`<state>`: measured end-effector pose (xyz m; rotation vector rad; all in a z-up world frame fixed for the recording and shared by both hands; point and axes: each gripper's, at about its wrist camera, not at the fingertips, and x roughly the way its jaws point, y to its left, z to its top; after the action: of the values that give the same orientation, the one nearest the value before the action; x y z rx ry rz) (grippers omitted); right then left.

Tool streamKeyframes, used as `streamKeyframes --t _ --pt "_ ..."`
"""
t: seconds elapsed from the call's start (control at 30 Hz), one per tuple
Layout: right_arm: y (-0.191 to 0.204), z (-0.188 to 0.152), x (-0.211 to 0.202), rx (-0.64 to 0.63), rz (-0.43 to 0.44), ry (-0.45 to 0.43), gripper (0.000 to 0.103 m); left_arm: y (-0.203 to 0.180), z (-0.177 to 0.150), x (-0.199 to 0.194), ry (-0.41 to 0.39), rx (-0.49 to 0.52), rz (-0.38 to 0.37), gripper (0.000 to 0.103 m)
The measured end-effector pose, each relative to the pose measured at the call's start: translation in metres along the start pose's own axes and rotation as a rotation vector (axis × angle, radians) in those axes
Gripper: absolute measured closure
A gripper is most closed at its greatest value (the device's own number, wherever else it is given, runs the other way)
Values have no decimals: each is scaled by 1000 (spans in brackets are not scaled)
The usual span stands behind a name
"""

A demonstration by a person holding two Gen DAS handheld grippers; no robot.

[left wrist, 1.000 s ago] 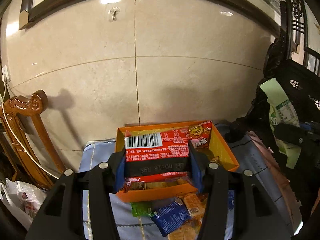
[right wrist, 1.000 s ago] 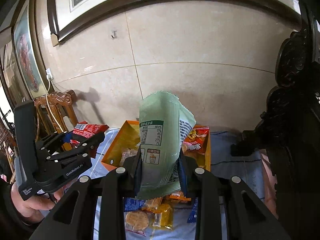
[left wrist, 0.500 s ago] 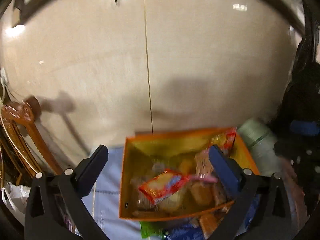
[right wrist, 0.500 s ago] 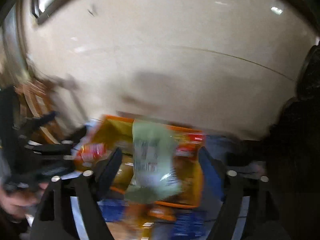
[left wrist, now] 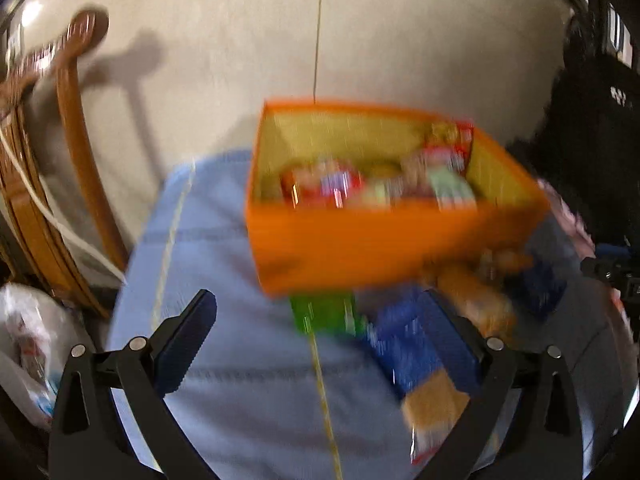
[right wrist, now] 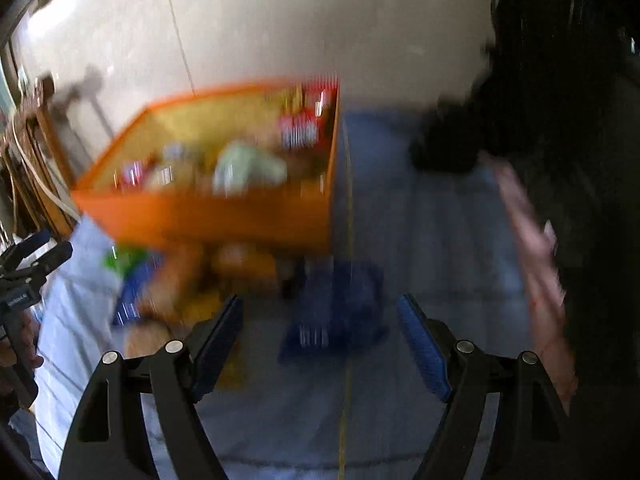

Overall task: Organize snacks
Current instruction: 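Grasp blue snack bag with left tool while right tool grasps blue chip bag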

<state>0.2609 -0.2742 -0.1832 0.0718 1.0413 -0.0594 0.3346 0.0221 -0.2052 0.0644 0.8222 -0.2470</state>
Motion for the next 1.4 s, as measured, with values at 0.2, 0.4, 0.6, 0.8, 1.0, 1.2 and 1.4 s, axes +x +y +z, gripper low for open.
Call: streamKeyframes --t 0.2,0.4,0.6,0.8,1.0,1.2,1.4 --pt "10 -12 16 -2 -18 38 24 -44 -30 10 9 44 -44 4" --pt "11 -2 38 -23 -55 60 22 -81 -17 41 33 79 -14 4" --pt "9 -2 68 -46 -59 98 21 -121 -13 61 -20 184 -59 4" --pt "6 1 85 -54 -74 96 9 -123 -26 79 40 144 -72 4" --pt "4 -12 99 -94 -110 149 47 -68 -58 75 75 -35 74 6" --pt "-6 -7 92 -53 -60 156 68 -48 -52 71 75 -117 43 6" --pt "-6 -10 92 -45 -46 148 62 -42 -41 70 57 -90 60 6"
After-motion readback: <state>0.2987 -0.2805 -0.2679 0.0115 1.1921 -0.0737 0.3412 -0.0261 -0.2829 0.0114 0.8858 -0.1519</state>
